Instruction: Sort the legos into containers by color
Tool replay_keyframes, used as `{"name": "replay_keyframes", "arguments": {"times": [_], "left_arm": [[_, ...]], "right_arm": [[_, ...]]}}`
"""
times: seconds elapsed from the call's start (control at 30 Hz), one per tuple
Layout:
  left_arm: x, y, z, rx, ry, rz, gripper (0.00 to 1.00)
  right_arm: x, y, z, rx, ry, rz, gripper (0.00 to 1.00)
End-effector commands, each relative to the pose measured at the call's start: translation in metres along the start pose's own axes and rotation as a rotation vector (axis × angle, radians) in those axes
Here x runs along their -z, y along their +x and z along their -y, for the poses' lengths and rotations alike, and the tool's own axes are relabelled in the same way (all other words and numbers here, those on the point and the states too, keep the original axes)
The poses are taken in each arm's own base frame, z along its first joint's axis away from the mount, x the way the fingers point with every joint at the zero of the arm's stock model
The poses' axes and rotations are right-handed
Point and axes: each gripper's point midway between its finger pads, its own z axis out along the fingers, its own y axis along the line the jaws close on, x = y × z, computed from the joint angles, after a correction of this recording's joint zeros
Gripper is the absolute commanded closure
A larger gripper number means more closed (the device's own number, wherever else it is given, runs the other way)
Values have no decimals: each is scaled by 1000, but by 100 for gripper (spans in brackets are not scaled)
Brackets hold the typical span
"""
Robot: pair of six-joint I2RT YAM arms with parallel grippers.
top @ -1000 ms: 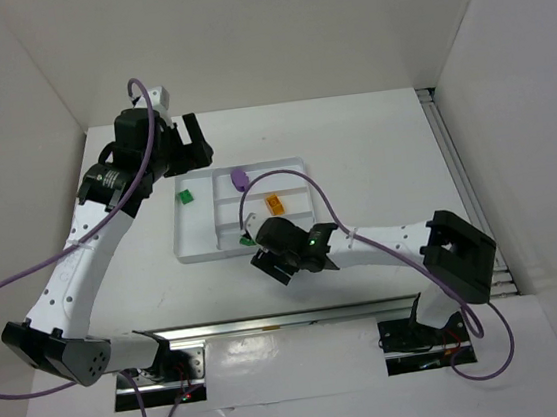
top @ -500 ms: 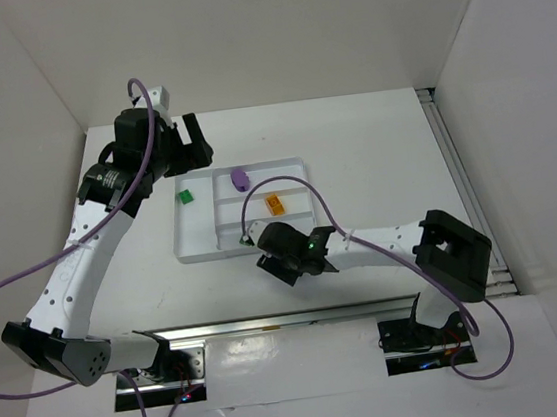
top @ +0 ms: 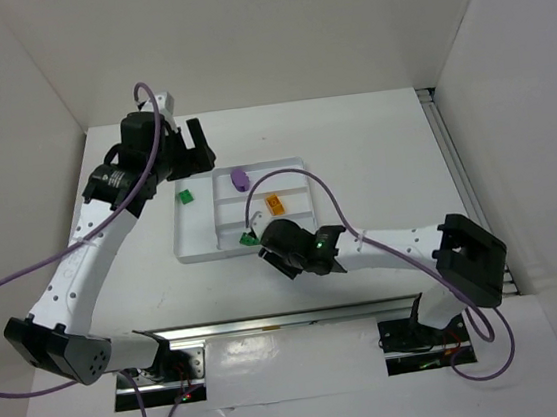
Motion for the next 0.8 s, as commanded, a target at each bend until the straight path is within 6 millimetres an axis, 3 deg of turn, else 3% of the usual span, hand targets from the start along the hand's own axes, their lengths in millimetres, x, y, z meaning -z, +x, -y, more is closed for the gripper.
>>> {"name": "replay_keyframes", "arguments": {"times": [0.0,0.17,0.2,0.3,0.33,0.4,0.43,0.47,0.53,0.57,0.6,0.63,0.67,0.77], "left_arm": [[-2,-6,1,-2,11,25,0],[-3,0,10,-40,71,0,0],[-3,-1,15,-52,99,1,0],[-1,8,43,-104,286,-15,4],[15,12,65,-131,450,-26,5],[26,28,85,-129,641,-57,6],[34,16,96,-128,741,-5,4],[56,25,113,-148,907,-38,4],[63,39,119,-136,1022,-78,8],[86,39,130,-197,1177,-52,10],[91,43,133,-200,1236,-53,10],[92,58,131,-133,1278,-127,10],[107,52,136,-207,1367,-50,8],[107,55,134,-193,1395,-56,4]], "right_arm": [[14,-20,-3,-44,-15,73,69],[40,-41,2,-135,-13,150,69],[56,-57,11,-178,-12,212,69],[84,-76,40,-327,-46,326,71],[109,-95,52,-379,-80,438,71],[127,-102,76,-446,-163,500,71],[135,-109,85,-467,-189,522,71],[144,-111,97,-500,-236,543,71],[158,-115,107,-541,-281,575,71],[168,-118,112,-551,-325,606,71],[175,-120,115,-556,-346,627,71],[183,-123,118,-569,-366,653,71],[193,-122,121,-564,-406,674,71],[212,-130,126,-574,-484,734,72]]}}
